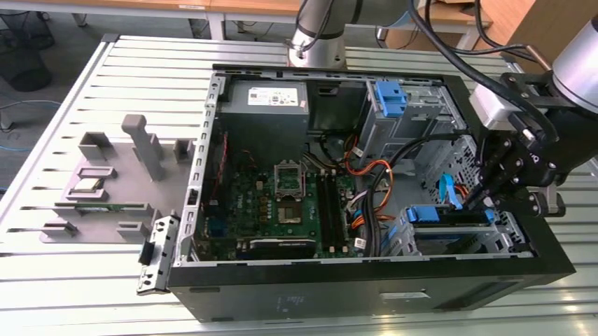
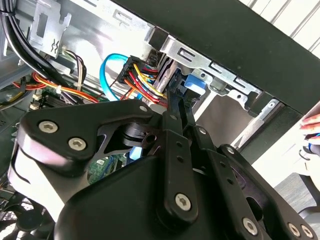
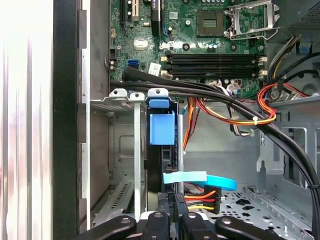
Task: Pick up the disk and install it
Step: 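Insert the second disk wire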
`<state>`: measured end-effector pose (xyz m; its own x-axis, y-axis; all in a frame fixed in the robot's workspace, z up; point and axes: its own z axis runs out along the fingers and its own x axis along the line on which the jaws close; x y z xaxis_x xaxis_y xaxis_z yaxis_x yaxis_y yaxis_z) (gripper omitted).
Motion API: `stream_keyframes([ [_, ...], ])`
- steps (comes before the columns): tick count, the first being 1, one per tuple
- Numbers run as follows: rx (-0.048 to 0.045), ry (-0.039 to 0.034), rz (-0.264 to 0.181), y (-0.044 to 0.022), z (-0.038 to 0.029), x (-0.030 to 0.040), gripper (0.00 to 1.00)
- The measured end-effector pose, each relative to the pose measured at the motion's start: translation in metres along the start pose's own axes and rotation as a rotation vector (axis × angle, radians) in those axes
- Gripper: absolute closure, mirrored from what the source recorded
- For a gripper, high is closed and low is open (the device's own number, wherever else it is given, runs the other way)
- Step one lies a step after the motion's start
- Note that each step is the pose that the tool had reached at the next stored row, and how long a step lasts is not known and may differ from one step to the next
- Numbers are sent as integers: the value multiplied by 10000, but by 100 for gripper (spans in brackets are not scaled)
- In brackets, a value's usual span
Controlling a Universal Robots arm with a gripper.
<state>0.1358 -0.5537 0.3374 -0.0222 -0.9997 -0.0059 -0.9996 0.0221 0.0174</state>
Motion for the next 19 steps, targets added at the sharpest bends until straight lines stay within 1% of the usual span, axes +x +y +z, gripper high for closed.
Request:
stream_keyframes([
  [2, 5, -9, -3, 7, 5, 0, 84],
  [9, 6, -8, -3, 12, 7, -1, 84],
  [19, 6, 15, -4, 18, 16, 1, 84],
])
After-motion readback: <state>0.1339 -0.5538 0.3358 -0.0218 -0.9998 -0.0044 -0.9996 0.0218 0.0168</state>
